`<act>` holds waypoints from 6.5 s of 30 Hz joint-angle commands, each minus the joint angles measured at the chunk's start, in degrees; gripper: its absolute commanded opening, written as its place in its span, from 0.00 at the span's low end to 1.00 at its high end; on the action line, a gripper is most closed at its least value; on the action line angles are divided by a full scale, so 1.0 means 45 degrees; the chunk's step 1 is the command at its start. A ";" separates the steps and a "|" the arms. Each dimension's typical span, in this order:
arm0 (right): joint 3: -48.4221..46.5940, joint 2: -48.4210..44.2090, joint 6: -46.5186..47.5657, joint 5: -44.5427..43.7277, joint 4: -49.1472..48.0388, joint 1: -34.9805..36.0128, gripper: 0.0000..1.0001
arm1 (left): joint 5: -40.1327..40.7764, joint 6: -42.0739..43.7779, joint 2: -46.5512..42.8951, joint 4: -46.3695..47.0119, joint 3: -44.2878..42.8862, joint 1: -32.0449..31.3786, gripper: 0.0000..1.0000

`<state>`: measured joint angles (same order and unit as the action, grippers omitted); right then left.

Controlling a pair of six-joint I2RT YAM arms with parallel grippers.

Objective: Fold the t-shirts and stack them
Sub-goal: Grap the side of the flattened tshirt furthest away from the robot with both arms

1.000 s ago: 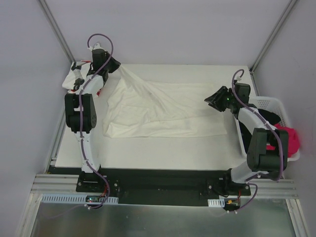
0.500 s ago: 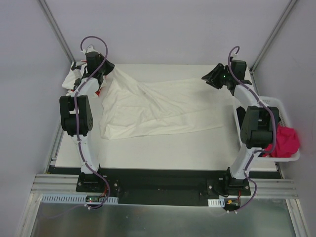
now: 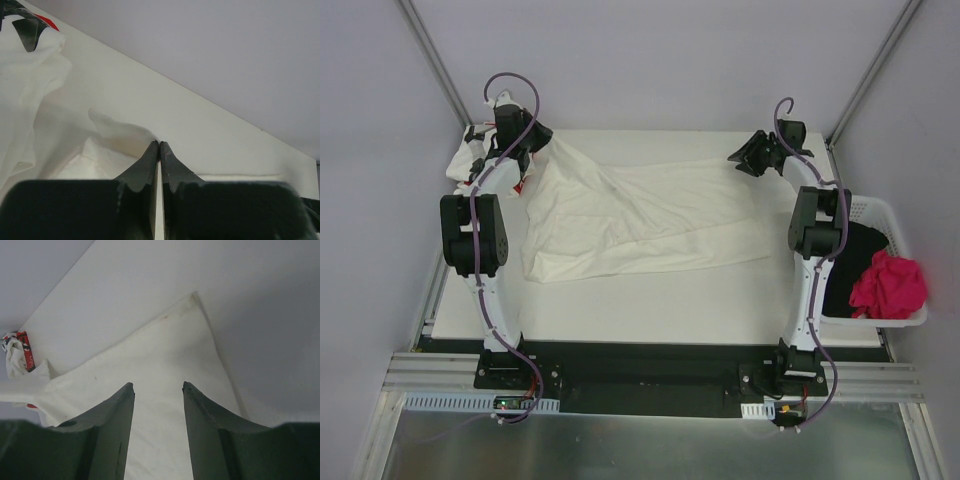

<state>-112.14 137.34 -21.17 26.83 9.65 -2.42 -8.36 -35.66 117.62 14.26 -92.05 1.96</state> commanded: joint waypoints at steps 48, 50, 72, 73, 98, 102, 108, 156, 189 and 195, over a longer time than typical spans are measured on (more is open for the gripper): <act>0.4787 -0.3022 0.0075 0.0524 -0.1678 0.0576 0.47 | 0.0139 0.1401 -0.1021 0.0053 -0.0365 0.0093 0.00; 0.3634 -0.2534 0.0153 0.0542 -0.1132 0.0305 0.47 | 0.0159 0.1459 -0.1099 0.0054 -0.0248 0.0131 0.00; 0.1228 -0.1087 0.1228 -0.1410 0.0980 -0.0186 0.48 | 0.0081 0.1655 -0.1236 0.0034 -0.0267 0.0210 0.00; 0.1189 -0.1009 0.1228 -0.1508 0.1019 -0.0128 0.48 | 0.0042 0.1616 -0.1197 0.0034 -0.0306 0.0210 0.00; -0.1606 0.1414 0.0915 -0.2017 0.2056 0.0517 0.46 | -0.0290 0.1381 -0.1002 0.0034 -0.0209 0.0190 0.00; -0.0883 0.0927 0.0876 -0.2056 0.1899 0.0517 0.45 | -0.0310 0.1381 -0.0943 0.0014 -0.0325 0.0210 0.00; -0.0354 0.0535 0.0935 -0.2075 0.1820 0.0459 0.45 | -0.0271 0.1401 -0.0904 -0.0024 -0.0443 0.0210 0.00; -0.0997 0.0866 0.0622 -0.2271 0.2250 0.0088 0.01 | -0.0076 0.1674 -0.0728 -0.0044 -0.0013 0.0229 0.00; -0.3636 0.1180 -0.0198 -0.1119 0.0942 -0.1474 0.01 | -0.0506 0.2065 -0.1080 0.0112 0.0749 0.0210 0.00; -0.2894 0.0711 -0.0062 -0.0923 0.0785 -0.1592 0.01 | -0.0447 0.2279 -0.1294 0.0015 0.0671 0.0190 0.00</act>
<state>-126.50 146.41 -21.43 22.17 15.64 -8.64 -10.24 -27.42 116.01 12.69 -88.47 1.98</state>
